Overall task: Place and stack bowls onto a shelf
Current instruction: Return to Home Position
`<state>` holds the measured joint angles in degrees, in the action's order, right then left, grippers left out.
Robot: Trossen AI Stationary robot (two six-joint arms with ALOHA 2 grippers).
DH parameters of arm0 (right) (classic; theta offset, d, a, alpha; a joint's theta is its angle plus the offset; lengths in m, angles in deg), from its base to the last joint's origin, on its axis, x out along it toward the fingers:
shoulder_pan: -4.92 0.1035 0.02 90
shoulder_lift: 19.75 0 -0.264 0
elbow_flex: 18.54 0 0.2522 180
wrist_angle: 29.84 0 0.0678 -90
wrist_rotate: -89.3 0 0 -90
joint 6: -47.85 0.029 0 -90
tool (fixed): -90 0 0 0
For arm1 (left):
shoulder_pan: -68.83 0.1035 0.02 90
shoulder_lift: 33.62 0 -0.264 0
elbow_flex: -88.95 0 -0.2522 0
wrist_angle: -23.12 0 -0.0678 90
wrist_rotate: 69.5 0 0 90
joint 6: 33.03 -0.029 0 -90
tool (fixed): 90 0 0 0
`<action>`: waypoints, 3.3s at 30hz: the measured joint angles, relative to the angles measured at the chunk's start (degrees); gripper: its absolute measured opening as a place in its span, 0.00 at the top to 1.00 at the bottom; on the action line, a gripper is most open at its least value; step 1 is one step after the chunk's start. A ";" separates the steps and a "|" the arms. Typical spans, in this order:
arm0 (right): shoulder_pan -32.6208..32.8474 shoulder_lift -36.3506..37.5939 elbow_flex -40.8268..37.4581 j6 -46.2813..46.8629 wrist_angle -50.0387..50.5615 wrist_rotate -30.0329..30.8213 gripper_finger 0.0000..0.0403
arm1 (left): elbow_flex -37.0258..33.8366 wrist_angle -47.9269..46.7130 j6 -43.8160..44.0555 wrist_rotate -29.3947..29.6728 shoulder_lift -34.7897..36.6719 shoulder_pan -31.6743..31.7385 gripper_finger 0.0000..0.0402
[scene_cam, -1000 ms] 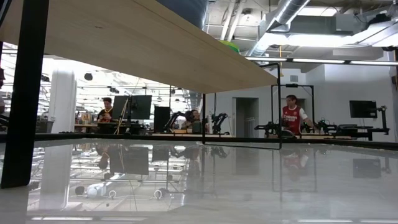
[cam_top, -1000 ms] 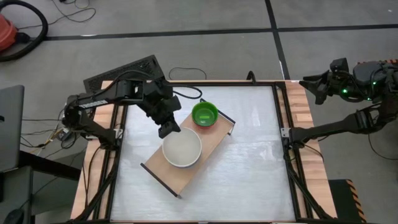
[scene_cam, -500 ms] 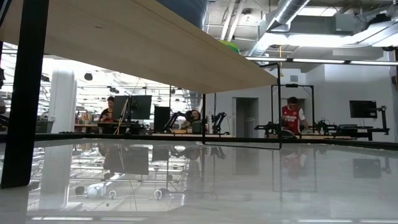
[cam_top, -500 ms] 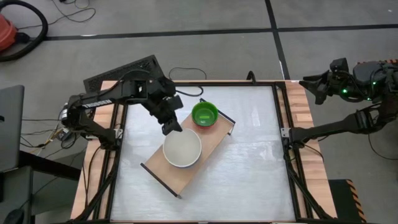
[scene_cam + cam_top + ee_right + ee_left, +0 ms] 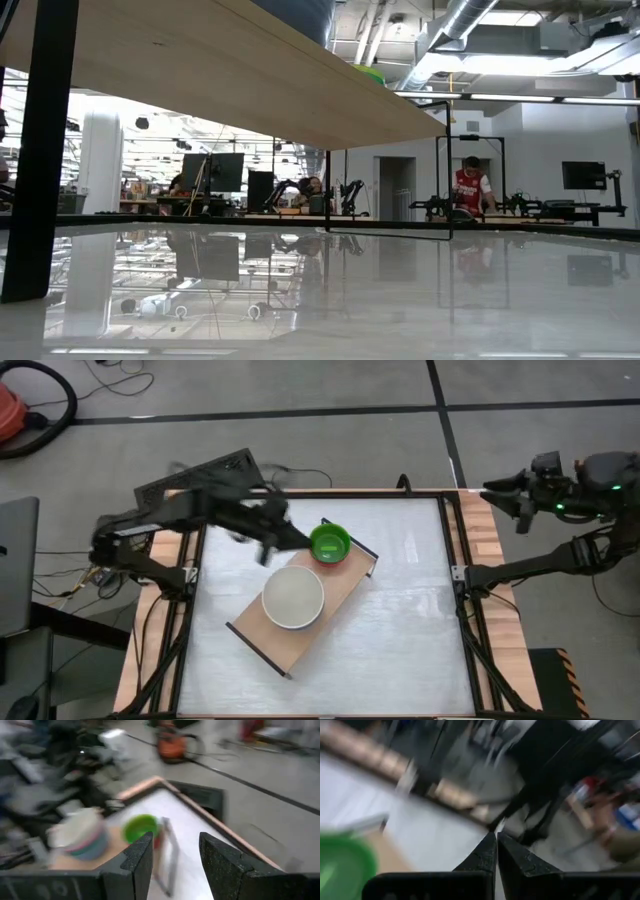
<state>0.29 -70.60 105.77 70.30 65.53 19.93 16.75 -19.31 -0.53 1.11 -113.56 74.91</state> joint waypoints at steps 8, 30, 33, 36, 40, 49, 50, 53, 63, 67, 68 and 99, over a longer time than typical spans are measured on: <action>0.00 0.04 6.01 -12.60 3.34 -5.59 0.55 | 0.11 11.70 1.27 3.46 11.33 -1.52 1.00; -1.24 44.29 -32.72 -7.75 -35.06 -21.13 0.55 | -31.71 14.79 -12.03 27.18 47.14 -2.34 1.00; -1.51 50.62 -45.52 -4.90 -43.12 -21.18 0.55 | -43.35 25.45 -9.80 26.27 53.02 -2.32 1.00; -2.02 50.12 -51.34 -2.71 -42.01 -21.19 0.55 | -53.30 32.04 -7.61 26.11 57.78 -2.34 1.00; -2.48 47.77 -61.45 -2.34 -52.86 -21.84 0.55 | -64.49 41.30 -4.19 26.19 61.67 -2.41 1.00; -1.01 50.03 -92.35 0.86 -88.85 -30.13 0.55 | -78.94 55.42 -3.87 30.14 60.74 -7.51 1.00; -0.63 50.38 -94.97 1.64 -91.45 -30.65 0.55 | -79.47 55.93 -4.03 31.33 60.28 -8.86 1.00; 1.00 50.65 -100.72 3.49 -98.51 -31.49 0.55 | -81.19 55.60 -4.98 35.50 58.44 -13.60 1.00; 7.17 50.58 -110.06 -2.76 -100.06 -31.27 0.55 | -82.27 55.37 -8.47 54.21 53.84 -30.73 1.00; 8.73 50.64 -110.06 -7.69 -96.93 -27.48 0.55 | -82.27 54.84 -9.10 54.31 55.55 -33.94 1.00; 8.74 50.62 -110.06 -8.66 -96.34 -26.57 0.55 | -82.27 54.93 -9.45 53.77 56.27 -34.38 1.00; 7.26 50.43 -110.19 -14.83 -83.51 -23.24 0.54 | -93.33 38.24 -6.82 46.24 79.86 -37.71 1.00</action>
<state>7.55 -20.17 -4.42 55.46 -17.99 -3.31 -76.58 18.93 -7.35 47.35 -33.70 37.21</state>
